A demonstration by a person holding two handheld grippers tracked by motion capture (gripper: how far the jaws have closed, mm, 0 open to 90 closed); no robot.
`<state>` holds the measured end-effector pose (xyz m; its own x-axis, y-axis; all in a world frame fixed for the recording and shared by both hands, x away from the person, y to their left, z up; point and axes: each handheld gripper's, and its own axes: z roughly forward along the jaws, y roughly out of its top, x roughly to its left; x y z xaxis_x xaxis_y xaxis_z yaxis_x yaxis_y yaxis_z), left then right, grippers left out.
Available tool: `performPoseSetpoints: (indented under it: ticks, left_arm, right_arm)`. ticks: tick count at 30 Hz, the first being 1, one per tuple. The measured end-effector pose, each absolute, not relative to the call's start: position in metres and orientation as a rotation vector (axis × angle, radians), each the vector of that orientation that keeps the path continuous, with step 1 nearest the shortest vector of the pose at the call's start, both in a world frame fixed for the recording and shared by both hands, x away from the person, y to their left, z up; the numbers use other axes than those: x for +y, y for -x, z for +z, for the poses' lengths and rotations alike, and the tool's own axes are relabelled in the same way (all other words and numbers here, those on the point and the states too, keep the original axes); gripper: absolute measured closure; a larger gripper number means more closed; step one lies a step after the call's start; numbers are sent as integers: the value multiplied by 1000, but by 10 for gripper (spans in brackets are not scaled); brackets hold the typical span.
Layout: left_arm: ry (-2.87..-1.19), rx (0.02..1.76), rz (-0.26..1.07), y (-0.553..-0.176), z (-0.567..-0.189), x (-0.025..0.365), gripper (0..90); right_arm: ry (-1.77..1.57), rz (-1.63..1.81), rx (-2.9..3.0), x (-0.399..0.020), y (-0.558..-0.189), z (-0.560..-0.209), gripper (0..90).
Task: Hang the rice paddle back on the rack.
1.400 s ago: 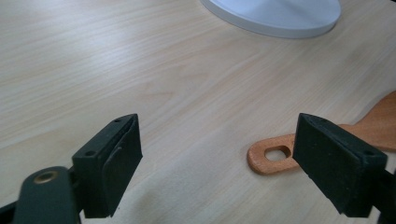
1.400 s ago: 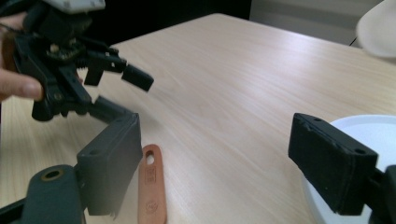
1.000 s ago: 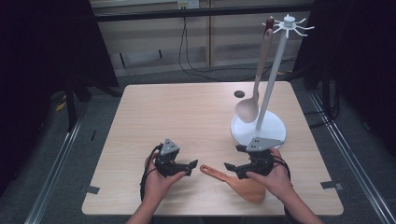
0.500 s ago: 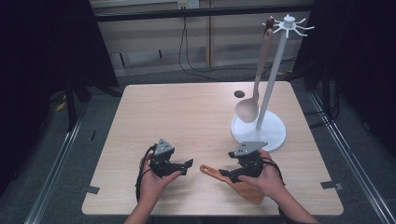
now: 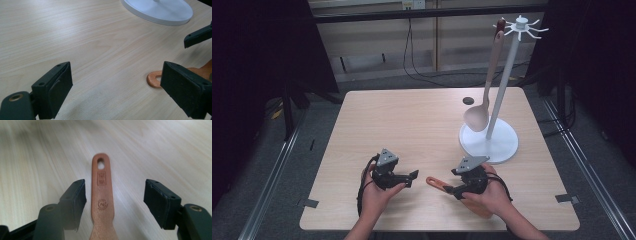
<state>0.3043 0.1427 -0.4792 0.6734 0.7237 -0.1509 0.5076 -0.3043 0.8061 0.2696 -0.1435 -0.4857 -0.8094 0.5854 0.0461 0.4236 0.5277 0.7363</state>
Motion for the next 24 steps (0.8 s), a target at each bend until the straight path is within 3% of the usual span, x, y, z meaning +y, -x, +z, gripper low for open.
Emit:
performPoseSetpoints:
  ticks: [6,7,8,9,11,24]
  left_arm:
    - [-1999,941,307,-306,-479,143,105]
    - [-1983,952,303,-305,-479,142,105]
    - [-1983,951,304,-306,-479,142,105]
    - [-1982,953,302,-306,-479,142,105]
    - [-1984,942,299,-306,-479,142,105]
    - [-1989,936,289,-308,-480,139,105]
  right_arm:
    - [-846,1052,2615,-141,-270,-493,442]
    - [-850,997,2644,-142,-271,-496,514]
    - [-850,997,2644,-142,-271,-496,514]
    - [-853,1004,2638,-142,-270,-495,595]
    - [-851,1003,2652,-147,-272,-495,658]
    - [-983,959,2629,-192,-277,-492,666]
